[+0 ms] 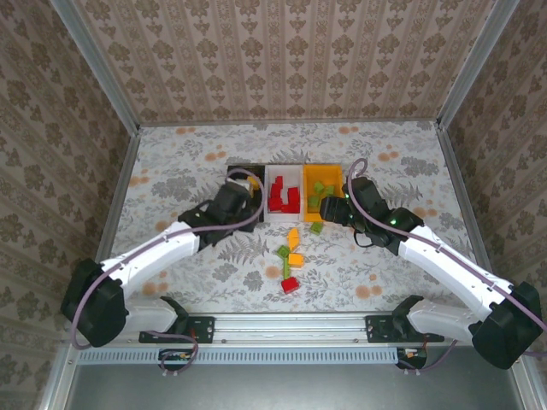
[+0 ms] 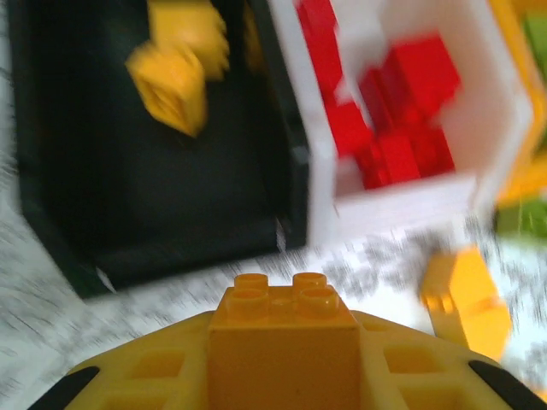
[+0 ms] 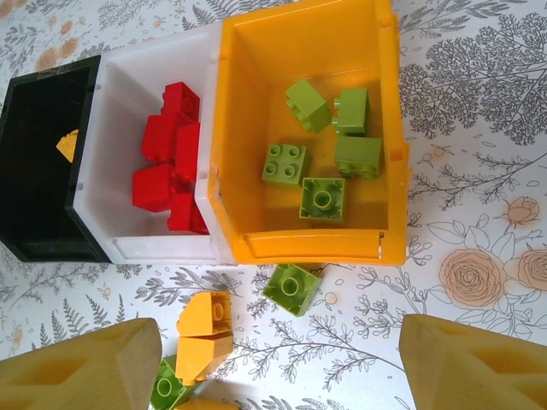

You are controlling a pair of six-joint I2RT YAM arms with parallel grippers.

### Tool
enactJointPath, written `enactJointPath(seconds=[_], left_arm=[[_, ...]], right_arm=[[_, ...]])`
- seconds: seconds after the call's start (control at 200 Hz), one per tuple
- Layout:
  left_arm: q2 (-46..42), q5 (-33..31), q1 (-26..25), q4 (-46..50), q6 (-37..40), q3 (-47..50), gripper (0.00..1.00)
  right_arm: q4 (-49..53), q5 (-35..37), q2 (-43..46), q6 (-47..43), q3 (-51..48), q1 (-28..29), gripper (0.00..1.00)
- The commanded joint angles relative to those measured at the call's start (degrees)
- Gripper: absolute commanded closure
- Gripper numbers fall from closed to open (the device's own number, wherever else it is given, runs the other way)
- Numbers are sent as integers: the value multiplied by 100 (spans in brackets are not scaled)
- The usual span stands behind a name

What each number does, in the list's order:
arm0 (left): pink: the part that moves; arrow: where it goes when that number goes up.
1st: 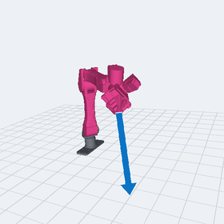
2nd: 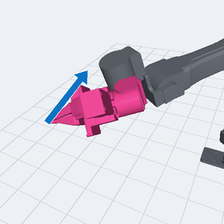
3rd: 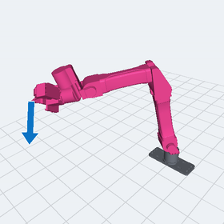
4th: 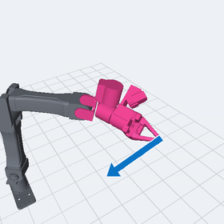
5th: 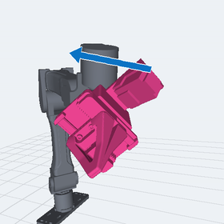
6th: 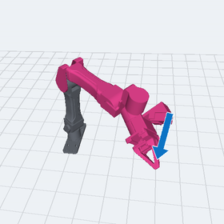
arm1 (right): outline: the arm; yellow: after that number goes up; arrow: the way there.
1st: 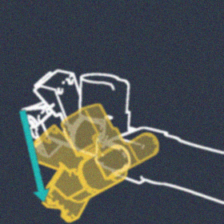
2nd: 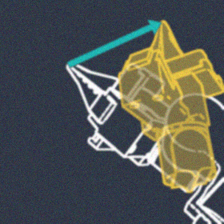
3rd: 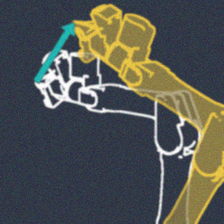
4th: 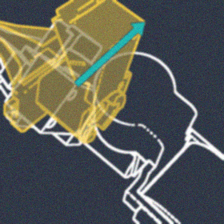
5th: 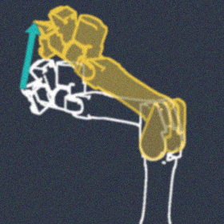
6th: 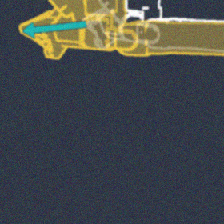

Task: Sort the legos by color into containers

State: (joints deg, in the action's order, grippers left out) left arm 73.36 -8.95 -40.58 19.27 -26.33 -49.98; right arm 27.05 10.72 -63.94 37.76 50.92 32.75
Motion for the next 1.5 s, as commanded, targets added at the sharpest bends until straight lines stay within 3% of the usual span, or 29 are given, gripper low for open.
enactJointPath(seconds=[0.0, 0.225, 0.435, 0.695, 1.08, 1.495], left_arm=[[407, -196, 389, 184, 368, -410, 70], [1696, -484, 649, -158, 460, -1119, 67], [2055, -298, 634, -219, 355, -1524, 33], [639, 102, 278, -406, 11, -1028, 0], [-1784, -193, -308, -2, -781, 801, 0], [-2753, -353, -318, 452, -1225, 1596, 0]], right_arm=[[-65, 44, 31, 69, -164, -49, 25], [-26, 22, 65, 108, -275, -85, 25], [-63, -228, 98, 65, -428, -85, 24], [-525, -453, -762, 156, -385, 474, 23], [-695, 8, -2683, 525, 545, 1432, 24], [-243, 351, -3691, 715, 965, 1637, 37]])
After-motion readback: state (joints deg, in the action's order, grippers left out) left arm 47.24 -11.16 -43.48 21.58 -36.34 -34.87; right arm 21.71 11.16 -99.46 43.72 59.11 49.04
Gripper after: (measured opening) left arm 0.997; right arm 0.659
